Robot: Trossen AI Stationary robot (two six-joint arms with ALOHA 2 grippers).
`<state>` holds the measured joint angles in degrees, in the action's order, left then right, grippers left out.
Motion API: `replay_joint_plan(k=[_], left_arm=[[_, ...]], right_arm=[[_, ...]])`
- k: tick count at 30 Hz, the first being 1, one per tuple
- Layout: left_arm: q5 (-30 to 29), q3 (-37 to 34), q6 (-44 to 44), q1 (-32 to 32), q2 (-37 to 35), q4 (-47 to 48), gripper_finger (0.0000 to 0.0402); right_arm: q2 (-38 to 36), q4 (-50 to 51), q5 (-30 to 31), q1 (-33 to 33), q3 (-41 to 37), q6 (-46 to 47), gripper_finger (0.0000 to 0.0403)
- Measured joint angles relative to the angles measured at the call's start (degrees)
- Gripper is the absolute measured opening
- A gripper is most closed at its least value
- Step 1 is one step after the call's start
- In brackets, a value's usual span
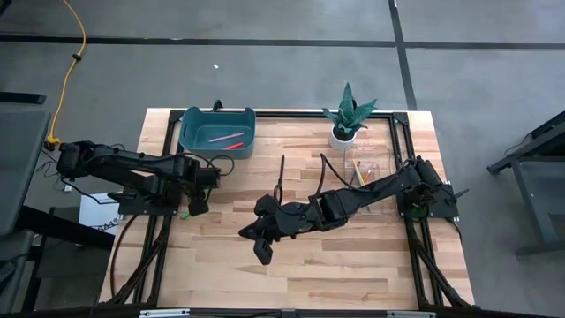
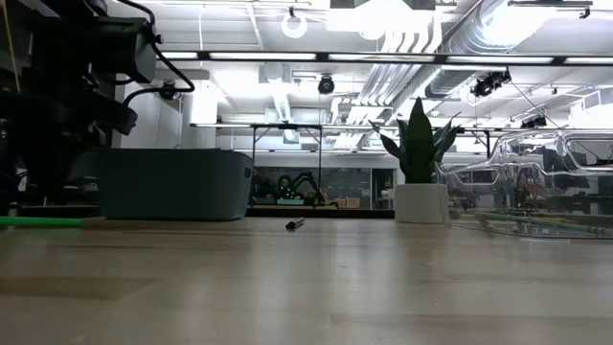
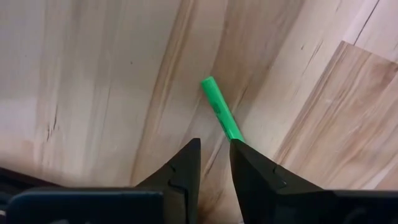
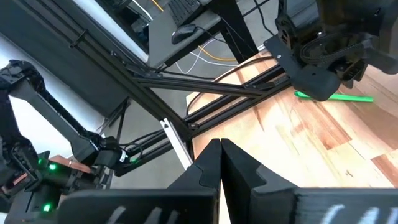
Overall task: Sort pens & pencils
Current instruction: Put the green pen into the blue bin
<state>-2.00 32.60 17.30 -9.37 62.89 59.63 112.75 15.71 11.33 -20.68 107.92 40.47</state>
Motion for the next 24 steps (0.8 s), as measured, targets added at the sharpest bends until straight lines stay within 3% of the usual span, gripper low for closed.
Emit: replay_joint_plan(k=[24], left_arm=[[-1.0,-0.6,7.5,0.0,0.0,-2.2,0.0074]], right_arm=[[0.0,0.0,-4.3,0.7,0.0,0.6,0.0000]])
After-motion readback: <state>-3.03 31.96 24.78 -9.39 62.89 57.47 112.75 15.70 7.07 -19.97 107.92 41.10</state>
